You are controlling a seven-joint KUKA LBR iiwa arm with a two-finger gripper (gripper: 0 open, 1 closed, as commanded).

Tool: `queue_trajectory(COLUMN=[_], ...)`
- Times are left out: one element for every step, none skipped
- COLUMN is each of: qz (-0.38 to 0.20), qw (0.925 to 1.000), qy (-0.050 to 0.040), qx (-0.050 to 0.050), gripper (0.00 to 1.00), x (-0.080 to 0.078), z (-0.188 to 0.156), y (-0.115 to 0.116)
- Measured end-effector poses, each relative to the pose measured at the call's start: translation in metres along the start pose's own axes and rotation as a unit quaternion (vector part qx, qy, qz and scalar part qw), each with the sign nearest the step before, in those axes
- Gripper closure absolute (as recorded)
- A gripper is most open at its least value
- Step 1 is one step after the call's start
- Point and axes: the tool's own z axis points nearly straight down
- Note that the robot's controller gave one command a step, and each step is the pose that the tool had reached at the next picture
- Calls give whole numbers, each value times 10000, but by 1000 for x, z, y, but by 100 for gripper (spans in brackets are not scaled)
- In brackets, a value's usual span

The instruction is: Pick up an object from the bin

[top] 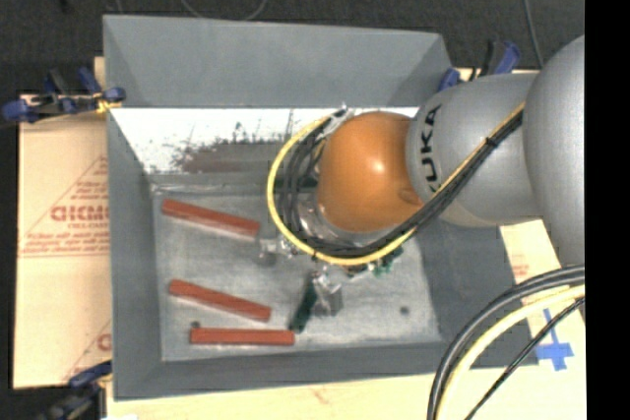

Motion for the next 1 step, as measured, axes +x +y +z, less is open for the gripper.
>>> queue_trajectory(qz=[1040], qw=[9946], qy=[-38], qx=[26], gripper=[0], x=[55], z=[17], y=[15])
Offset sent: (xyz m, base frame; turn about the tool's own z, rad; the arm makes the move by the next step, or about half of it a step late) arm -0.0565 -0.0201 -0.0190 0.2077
